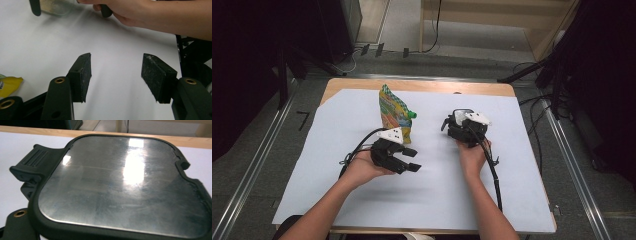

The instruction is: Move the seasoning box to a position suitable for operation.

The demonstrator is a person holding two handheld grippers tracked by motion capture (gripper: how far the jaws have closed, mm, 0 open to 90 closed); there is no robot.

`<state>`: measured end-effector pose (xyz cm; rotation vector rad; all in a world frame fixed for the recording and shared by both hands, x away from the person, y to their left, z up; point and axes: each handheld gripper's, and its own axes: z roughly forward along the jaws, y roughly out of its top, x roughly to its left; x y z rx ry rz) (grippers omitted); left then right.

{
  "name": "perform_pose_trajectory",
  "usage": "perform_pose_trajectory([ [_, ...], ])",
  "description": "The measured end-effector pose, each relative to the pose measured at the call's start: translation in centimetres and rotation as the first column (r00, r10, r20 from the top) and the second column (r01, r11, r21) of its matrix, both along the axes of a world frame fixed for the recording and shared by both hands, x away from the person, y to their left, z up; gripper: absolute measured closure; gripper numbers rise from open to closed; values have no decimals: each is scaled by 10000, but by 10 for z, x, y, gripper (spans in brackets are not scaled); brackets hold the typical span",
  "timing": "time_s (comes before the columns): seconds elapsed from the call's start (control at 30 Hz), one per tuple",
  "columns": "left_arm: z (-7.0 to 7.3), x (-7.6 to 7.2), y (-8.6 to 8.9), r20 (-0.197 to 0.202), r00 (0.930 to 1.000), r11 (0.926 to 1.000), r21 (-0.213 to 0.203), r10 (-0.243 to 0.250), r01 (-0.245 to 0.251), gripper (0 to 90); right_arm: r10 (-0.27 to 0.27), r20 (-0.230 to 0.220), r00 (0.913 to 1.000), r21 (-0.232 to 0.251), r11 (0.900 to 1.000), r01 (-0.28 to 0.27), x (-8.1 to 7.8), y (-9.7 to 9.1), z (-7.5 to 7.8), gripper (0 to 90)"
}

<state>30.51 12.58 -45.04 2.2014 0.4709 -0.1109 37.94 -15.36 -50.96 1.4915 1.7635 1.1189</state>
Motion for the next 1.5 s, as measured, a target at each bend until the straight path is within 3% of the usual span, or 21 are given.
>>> perform_pose_trajectory([
  [0.13,0,0,0,-11,10000,10000,57,23,-23,431,474,32,9989,-162,9987,-473,-12,-4,9,146],
  [0.3,0,0,0,-114,9999,10000,58,24,-23,430,771,111,9970,-37,9970,-770,-25,-9,16,146],
  [0.47,-1,1,1,-241,9997,10000,79,50,-48,428,1373,42,9905,-28,9905,-1373,-43,-11,21,147],
  [0.8,1,-2,1,-261,9995,9997,194,178,-173,429,2645,103,9643,219,9641,-2646,-80,-4,26,149],
  [1.0,0,1,5,-217,9995,9994,266,236,-230,441,3059,84,9520,313,9515,-3061,-91,8,23,149],
  [1.03,0,2,7,-295,9992,9994,220,285,-279,461,3306,57,9438,187,9436,-3306,-94,15,21,150],
  [1.07,0,2,7,-295,9992,9994,220,285,-279,468,3306,57,9438,187,9436,-3306,-94,15,21,150],
  [1.13,0,3,10,-344,9989,9993,158,331,-326,473,3644,-8,9312,71,9312,-3644,-98,25,17,150],
  [1.23,1,4,12,-277,9988,9990,212,398,-392,473,3821,-28,9241,51,9241,-3821,-101,31,16,150],
  [1.27,0,4,13,-281,9986,9989,179,444,-439,474,4054,-47,9141,53,9141,-4054,-104,36,14,150],
  [1.3,1,5,13,-269,9986,9988,208,458,-452,474,4149,-65,9098,12,9099,-4149,-106,39,13,150],
  [1.4,0,5,13,-289,9987,9990,198,413,-407,494,4289,-42,9034,-141,9032,-4289,-109,44,11,150],
  [1.5,1,4,12,-125,9989,9988,143,460,-459,516,4312,-14,9022,-318,9018,-4310,-112,47,4,148],
])
